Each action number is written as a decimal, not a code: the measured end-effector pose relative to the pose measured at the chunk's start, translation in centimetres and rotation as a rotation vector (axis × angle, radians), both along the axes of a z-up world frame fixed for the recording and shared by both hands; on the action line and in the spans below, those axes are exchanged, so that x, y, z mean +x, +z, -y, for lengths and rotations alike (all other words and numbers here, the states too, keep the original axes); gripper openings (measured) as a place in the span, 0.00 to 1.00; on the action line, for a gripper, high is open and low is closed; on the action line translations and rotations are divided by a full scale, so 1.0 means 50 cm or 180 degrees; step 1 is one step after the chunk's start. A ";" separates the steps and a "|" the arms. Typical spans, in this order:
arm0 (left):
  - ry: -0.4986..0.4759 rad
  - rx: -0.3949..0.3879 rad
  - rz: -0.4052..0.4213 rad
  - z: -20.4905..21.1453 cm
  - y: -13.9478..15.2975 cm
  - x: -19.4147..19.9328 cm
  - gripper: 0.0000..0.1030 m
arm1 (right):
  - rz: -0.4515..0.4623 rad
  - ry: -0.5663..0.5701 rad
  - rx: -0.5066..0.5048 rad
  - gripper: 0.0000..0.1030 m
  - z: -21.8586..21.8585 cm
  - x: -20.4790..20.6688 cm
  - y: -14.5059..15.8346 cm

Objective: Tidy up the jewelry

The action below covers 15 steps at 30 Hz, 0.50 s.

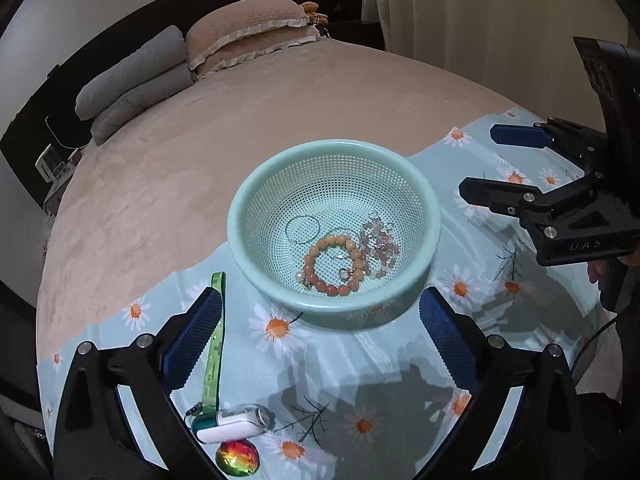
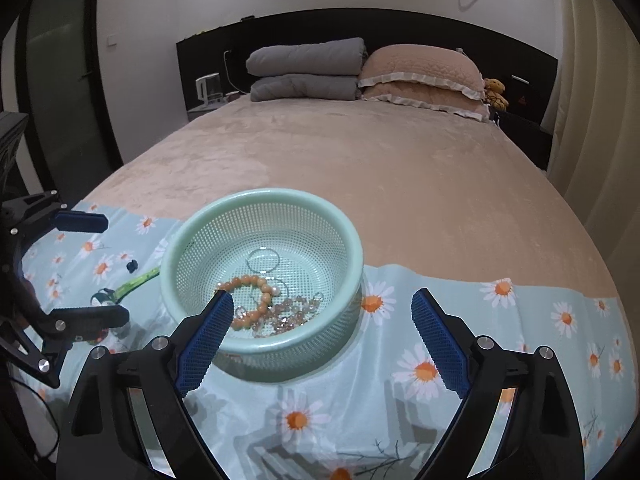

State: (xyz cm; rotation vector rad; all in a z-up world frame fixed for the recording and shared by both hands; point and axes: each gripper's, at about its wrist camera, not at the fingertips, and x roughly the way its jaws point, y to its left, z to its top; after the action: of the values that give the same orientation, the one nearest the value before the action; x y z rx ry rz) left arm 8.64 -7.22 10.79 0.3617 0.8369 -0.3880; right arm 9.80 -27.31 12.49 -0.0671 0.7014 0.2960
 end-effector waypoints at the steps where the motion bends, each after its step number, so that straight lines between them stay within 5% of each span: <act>1: 0.0006 -0.0050 0.0028 -0.001 0.005 -0.021 0.94 | -0.0017 -0.0061 0.0026 0.84 0.001 -0.017 0.001; 8: 0.0273 -0.0263 0.0278 -0.019 0.017 -0.141 0.94 | -0.0261 -0.0629 -0.0040 0.87 0.001 -0.110 -0.026; 10: 0.0350 -0.0188 0.0228 -0.022 0.004 -0.166 0.94 | -0.0216 -0.0639 -0.0110 0.87 -0.003 -0.144 -0.030; 15: 0.0363 -0.0072 0.0617 -0.013 -0.009 -0.231 0.94 | 0.0057 -0.0578 -0.0319 0.87 -0.015 -0.206 -0.036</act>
State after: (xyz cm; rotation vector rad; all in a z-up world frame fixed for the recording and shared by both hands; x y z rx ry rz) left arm -2.89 -6.56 10.34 0.3236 0.6597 -0.2517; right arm -0.51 -26.54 10.70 -0.1005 0.6992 0.0860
